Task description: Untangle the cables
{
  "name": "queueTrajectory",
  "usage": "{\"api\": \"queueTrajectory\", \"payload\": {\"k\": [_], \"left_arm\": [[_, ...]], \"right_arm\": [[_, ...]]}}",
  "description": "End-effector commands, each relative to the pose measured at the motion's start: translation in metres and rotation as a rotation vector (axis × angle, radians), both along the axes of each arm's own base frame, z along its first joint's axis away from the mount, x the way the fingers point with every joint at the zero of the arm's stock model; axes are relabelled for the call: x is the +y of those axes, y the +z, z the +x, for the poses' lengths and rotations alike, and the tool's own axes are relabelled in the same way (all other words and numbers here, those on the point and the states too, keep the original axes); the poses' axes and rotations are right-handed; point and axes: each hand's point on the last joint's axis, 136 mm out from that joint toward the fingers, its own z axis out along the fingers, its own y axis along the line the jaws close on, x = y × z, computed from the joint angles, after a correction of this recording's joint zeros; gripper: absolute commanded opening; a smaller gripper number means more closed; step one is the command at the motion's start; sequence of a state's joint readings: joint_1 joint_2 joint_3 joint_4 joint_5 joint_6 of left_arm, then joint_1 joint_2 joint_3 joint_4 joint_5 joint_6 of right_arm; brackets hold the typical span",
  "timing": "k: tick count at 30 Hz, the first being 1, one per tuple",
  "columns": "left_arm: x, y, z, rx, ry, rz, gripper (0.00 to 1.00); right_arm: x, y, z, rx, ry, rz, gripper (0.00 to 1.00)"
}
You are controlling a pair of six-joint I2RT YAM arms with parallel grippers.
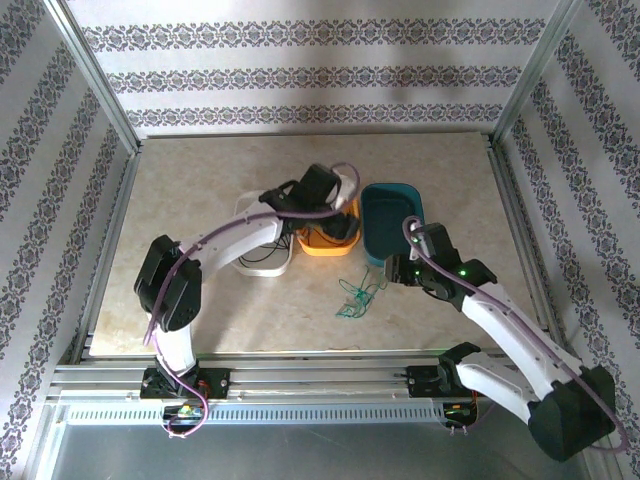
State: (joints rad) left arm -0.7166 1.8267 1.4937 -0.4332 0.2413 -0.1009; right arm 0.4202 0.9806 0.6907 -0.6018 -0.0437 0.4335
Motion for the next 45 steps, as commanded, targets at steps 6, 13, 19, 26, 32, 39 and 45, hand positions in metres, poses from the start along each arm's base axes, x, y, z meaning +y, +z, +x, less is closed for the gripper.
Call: {"api": "queueTrajectory", "payload": {"k": [6, 13, 19, 26, 32, 39, 45], "left_arm": [[-0.026, -0.052, -0.086, 0.068, -0.315, 0.016, 0.70], [-0.038, -0.069, -0.093, 0.013, -0.348, 0.038, 0.69], [-0.048, -0.065, -0.095, -0.003, -0.394, 0.013, 0.68], [-0.064, -0.077, -0.099, 0.034, -0.463, -0.001, 0.68], [-0.075, -0.087, -0.102, 0.027, -0.505, 0.015, 0.67], [-0.081, -0.104, -0.102, 0.070, -0.518, 0.030, 0.46], [-0.073, -0.117, -0.105, 0.089, -0.508, 0.063, 0.44]], "right_arm": [[0.018, -0.041, -0.004, 0.170, 0.105, -0.067, 0.47], [0.013, -0.057, 0.011, 0.188, 0.079, -0.130, 0.41], [0.010, -0.063, 0.025, 0.158, 0.040, -0.117, 0.22], [0.009, -0.070, 0.026, 0.169, 0.027, -0.092, 0.04], [0.009, -0.069, 0.026, 0.166, 0.028, -0.078, 0.00], [0.011, -0.063, 0.026, 0.158, 0.036, -0.063, 0.00], [0.006, -0.047, 0.025, 0.141, 0.012, -0.007, 0.00]]}}
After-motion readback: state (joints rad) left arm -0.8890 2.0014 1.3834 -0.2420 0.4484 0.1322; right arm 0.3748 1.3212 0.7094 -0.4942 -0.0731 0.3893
